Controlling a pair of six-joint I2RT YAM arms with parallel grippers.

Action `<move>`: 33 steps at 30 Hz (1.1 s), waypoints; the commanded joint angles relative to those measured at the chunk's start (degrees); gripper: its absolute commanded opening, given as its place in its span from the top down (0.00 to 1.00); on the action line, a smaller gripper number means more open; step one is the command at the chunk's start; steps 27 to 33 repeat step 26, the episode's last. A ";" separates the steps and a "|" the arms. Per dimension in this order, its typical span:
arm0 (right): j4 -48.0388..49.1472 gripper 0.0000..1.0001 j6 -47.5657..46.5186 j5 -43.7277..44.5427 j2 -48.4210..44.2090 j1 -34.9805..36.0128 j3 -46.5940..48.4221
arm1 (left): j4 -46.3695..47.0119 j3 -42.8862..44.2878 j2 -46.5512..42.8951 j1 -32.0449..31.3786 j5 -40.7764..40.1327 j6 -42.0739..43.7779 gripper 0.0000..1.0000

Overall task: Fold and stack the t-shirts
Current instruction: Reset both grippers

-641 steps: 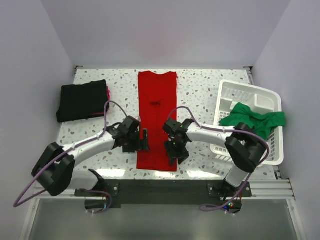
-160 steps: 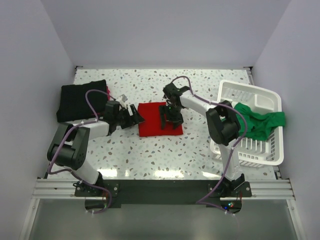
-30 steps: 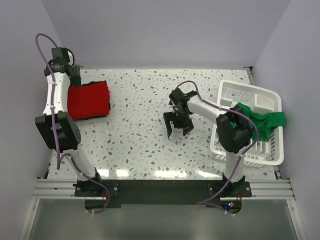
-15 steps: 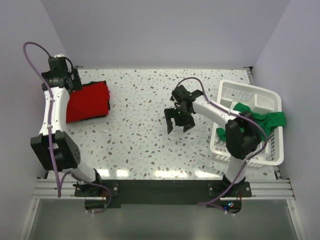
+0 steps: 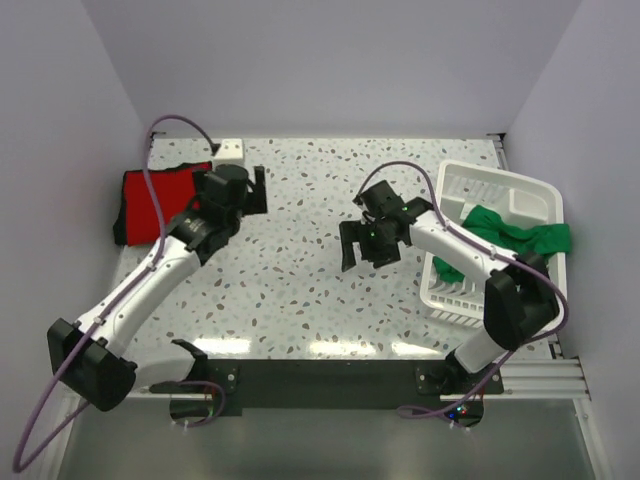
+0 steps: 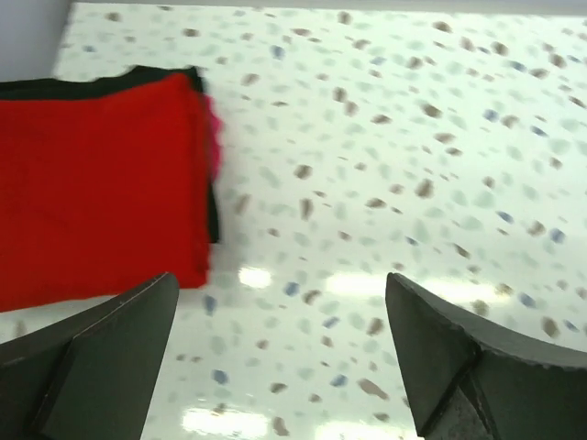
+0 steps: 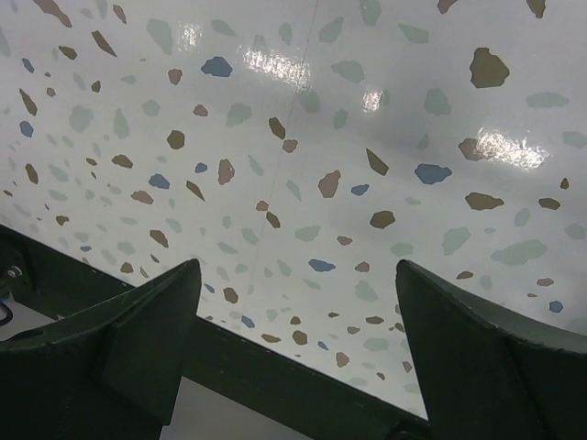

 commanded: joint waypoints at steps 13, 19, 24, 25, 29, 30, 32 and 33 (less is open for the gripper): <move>6.22 0.09 3.94 6.94 -15.14 0.08 -6.91 | -0.23 -5.55 -2.73 -27.46 -6.84 -16.14 0.00; 3.94 0.09 5.87 9.66 -20.15 0.08 -8.85 | -0.14 -9.51 -7.92 -27.55 -4.11 -18.51 0.00; 0.77 0.09 7.98 11.33 -23.84 0.08 -9.29 | -3.04 -8.72 -8.63 -27.55 -4.90 -19.13 0.00; 0.07 0.09 8.50 11.69 -24.55 0.08 -9.20 | -3.92 -8.54 -8.72 -27.63 -4.90 -19.39 0.00; -1.07 0.09 8.95 12.30 -25.07 0.08 -9.20 | -4.36 -8.28 -8.54 -27.64 -5.08 -19.83 0.00; -1.07 0.09 8.95 12.30 -25.07 0.08 -9.20 | -4.36 -8.28 -8.54 -27.64 -5.08 -19.83 0.00; -1.07 0.09 8.95 12.30 -25.07 0.08 -9.20 | -4.36 -8.28 -8.54 -27.64 -5.08 -19.83 0.00; -1.07 0.09 8.95 12.30 -25.07 0.08 -9.20 | -4.36 -8.28 -8.54 -27.64 -5.08 -19.83 0.00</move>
